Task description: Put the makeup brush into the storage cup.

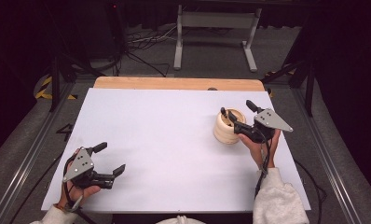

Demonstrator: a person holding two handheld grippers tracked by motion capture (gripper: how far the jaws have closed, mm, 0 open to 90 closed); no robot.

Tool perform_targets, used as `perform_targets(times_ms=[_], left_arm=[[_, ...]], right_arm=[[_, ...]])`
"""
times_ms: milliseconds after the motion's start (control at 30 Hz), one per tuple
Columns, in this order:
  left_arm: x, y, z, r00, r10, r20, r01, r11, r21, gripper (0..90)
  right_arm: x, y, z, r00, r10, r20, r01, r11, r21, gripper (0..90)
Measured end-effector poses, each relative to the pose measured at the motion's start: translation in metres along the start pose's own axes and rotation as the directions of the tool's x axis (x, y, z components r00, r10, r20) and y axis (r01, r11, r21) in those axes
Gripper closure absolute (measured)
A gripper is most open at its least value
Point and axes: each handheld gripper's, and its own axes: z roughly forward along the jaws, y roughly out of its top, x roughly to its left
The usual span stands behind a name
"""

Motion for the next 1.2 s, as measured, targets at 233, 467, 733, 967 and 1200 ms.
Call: perform_targets(times_ms=[233, 467, 733, 967, 1200], left_arm=[[0.0, 0.0, 0.0, 1.0, 0.002, 0.002, -0.002, 1.0, 0.003, 4.0], [0.0, 0.0, 0.0, 1.0, 0.004, -0.001, -0.004, 1.0, -0.002, 4.0], [-0.001, 0.0, 0.001, 1.0, 0.006, 0.0, -0.006, 1.0, -0.001, 4.0], [-0.001, 0.0, 0.0, 0.9999, 0.01, -0.002, -0.01, 0.9999, 0.0, 4.0], [-0.001, 0.0, 0.001, 0.9999, 0.011, 0.005, -0.011, 0.9999, 0.004, 4.0]], right_arm=[[0.003, 0.005, -0.003, 0.9995, -0.007, 0.031, 0.006, 1.0, 0.011, 13.4], [0.003, 0.009, -0.008, 0.9995, 0.0, 0.032, 0.0, 1.0, -0.002, 10.2], [0.005, 0.012, -0.013, 1.0, -0.003, 0.008, 0.003, 1.0, -0.004, 8.5], [0.008, 0.014, -0.018, 0.9999, -0.016, 0.002, 0.016, 1.0, 0.001, 8.5], [0.012, 0.015, -0.023, 0.9989, -0.046, -0.003, 0.046, 0.999, -0.002, 7.3]])
